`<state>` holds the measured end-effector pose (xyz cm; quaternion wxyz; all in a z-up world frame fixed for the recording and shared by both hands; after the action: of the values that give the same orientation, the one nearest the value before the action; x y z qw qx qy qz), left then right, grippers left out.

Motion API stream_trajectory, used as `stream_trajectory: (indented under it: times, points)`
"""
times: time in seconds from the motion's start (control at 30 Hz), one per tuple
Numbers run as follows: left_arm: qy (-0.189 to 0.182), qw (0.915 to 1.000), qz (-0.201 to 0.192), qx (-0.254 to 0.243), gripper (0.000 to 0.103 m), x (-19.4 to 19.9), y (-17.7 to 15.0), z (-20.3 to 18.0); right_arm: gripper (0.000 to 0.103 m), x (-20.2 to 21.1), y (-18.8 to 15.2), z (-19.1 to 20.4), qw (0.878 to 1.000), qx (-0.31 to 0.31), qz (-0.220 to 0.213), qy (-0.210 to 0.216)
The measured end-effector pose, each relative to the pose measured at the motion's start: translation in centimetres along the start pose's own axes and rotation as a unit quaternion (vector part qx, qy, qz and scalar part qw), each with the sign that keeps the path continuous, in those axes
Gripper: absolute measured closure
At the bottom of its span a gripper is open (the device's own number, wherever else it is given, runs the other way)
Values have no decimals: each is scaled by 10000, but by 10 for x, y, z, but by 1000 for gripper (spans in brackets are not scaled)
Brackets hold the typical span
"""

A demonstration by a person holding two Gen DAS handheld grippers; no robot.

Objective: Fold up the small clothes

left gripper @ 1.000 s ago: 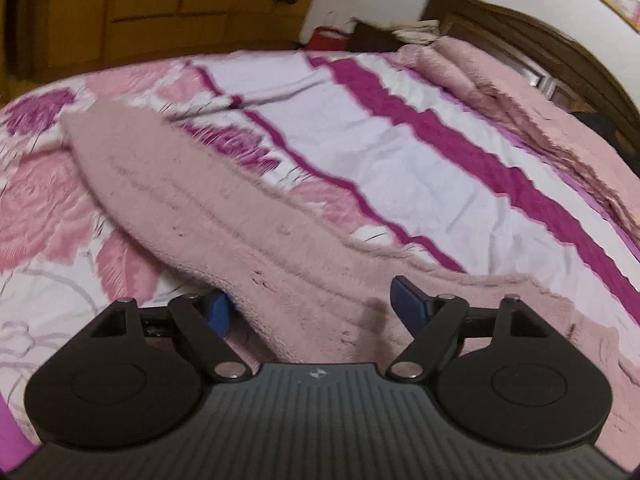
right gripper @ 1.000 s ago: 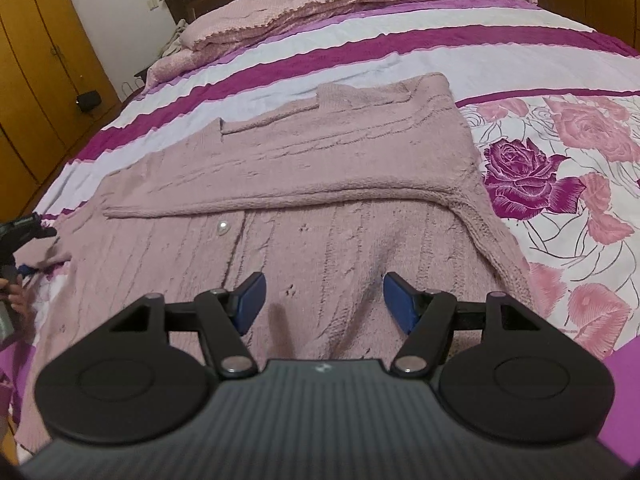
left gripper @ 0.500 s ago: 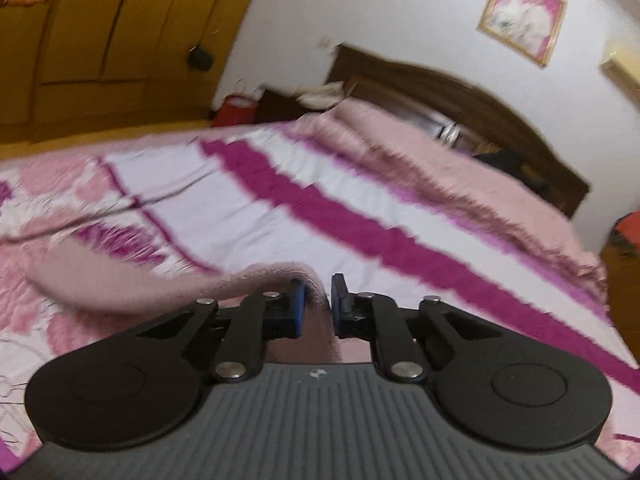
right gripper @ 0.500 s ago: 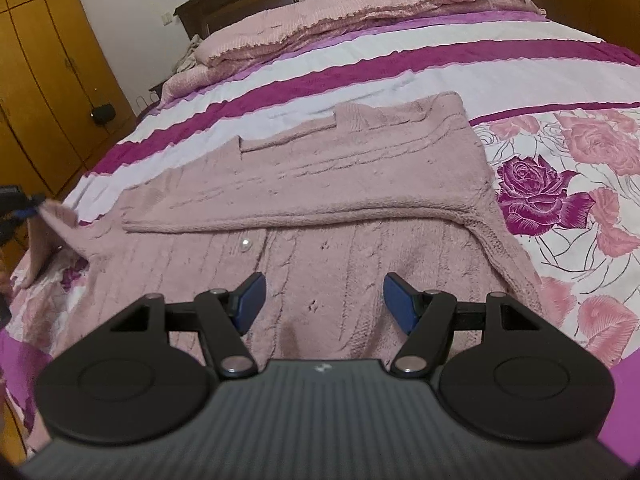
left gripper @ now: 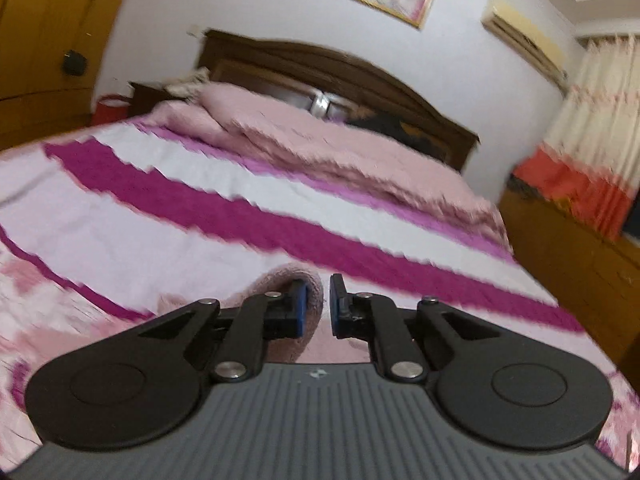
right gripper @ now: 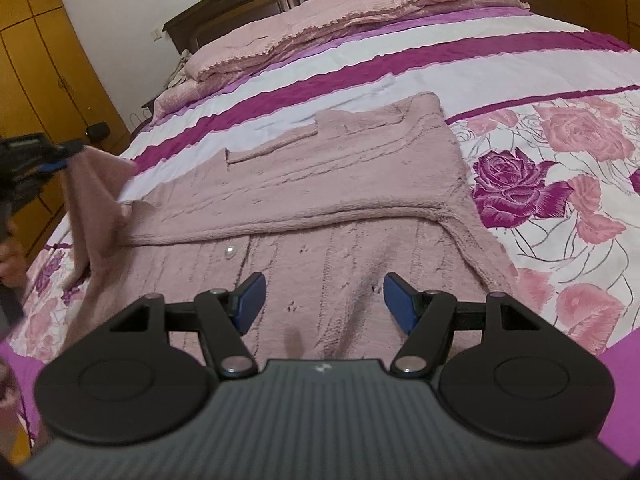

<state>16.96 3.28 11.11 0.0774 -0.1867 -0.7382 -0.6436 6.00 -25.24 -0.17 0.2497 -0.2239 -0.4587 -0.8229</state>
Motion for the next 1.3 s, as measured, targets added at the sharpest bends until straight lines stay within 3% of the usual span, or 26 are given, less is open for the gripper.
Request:
stream_trajectory:
  times: [0.17, 0.33, 0.57, 0.63, 0.67, 0.73, 0.77, 0.93, 1.07, 1.3]
  points:
    - [-225, 9969, 749, 45, 90, -41, -51, -32, 36, -1, -2, -10, 9999, -95, 39, -49]
    - [-438, 9864, 1553, 315, 89, -74, -100, -31, 36, 0, -3, -17, 9998, -184, 48, -53]
    - [-477, 9804, 1857, 453, 82, -80, -110, -19, 36, -3, -4, -18, 9998, -182, 78, -57]
    - [-467, 9798, 1903, 406, 76, -70, -105, -16, 35, -4, -4, -17, 9998, -182, 75, -55]
    - [-426, 9796, 1927, 373, 72, -63, -104, -15, 35, -4, -3, -17, 9998, -180, 73, -48]
    - [-257, 9792, 1989, 292, 51, -48, -97, -11, 35, -3, -2, -14, 9998, -169, 71, -17]
    - [-155, 9792, 2005, 258, 48, -36, -92, -8, 35, -4, -1, -12, 9998, -159, 76, 7]
    - [357, 9736, 2251, 124, 45, 9, -89, 17, 35, -7, 4, 11, 9997, 112, 97, 192]
    - [704, 9691, 2339, 353, 43, 37, -89, 50, 35, -13, 5, 42, 9977, 484, 194, 440]
    - [1268, 9596, 2475, 436, 41, 74, -93, 102, 35, -32, -11, 121, 9838, 1455, 508, 919]
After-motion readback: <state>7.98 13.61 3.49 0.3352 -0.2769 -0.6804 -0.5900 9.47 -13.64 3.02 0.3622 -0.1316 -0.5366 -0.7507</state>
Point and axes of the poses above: each gripper's, at about its wrist camera, not at the fingertips, and x roughly against the way its jaws point, z to its left, y to its top, the point moved 6 cm from there along -x, roughly the way its jaws point, and after that the axes turned 11 degrees about -x, right-handed, at the moved point
